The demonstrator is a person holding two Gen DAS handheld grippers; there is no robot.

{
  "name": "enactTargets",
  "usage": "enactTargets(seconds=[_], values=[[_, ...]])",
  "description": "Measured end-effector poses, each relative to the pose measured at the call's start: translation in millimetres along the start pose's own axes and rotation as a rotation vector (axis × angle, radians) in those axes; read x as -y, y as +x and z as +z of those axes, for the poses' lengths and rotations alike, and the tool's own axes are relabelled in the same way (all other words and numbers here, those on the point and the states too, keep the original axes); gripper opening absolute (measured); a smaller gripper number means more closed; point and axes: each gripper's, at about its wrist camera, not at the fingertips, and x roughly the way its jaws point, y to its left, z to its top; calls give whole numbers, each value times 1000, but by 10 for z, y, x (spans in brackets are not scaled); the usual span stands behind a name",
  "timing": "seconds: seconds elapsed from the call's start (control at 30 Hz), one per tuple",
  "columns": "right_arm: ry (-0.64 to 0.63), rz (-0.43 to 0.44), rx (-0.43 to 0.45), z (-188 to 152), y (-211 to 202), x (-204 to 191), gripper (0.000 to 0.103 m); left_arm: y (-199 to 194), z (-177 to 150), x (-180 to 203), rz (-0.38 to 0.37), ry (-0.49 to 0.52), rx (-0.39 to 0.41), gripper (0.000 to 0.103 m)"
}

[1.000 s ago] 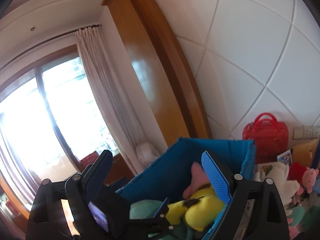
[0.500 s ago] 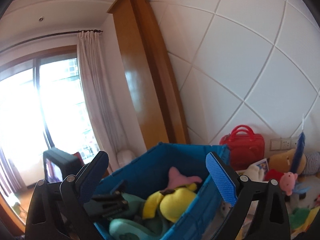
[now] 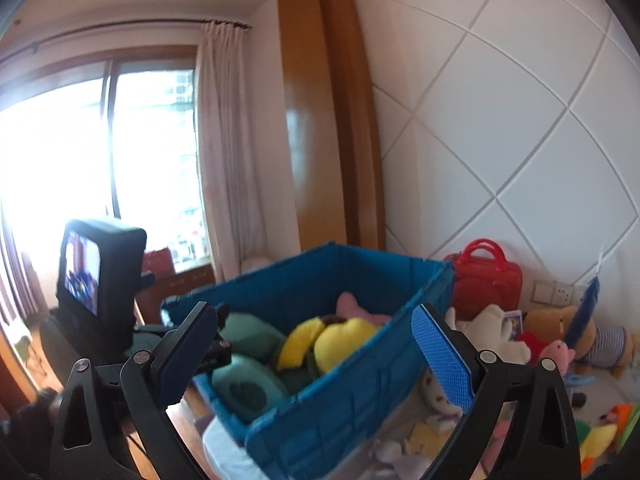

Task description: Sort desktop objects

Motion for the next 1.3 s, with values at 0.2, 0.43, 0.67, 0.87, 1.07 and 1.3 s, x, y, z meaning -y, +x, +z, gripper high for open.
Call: enactTargets(seconds=[0.2,0.43,0.67,0.87,1.07,1.3], values=[[-16,-40,20,-225,-354,-38,99,-346,-209,-10,17,-28,1,103],[16,-138,37,-367,-688,124,101,-616,-340,51,-10,-22,23,103],[34,-264,18,-504,-881,192,101,-644,-428,78,-109,-15,30,103],[93,-347,-6,-637,-993,142,101,-625,-487,33,-169,17,17,103],[118,-413,0,-693,-1099,12,101,-659,-557,-4,-234,45,22,103],[130,-476,6,-725,-1194,-148,101,-727,-642,-40,-298,61,30,103]])
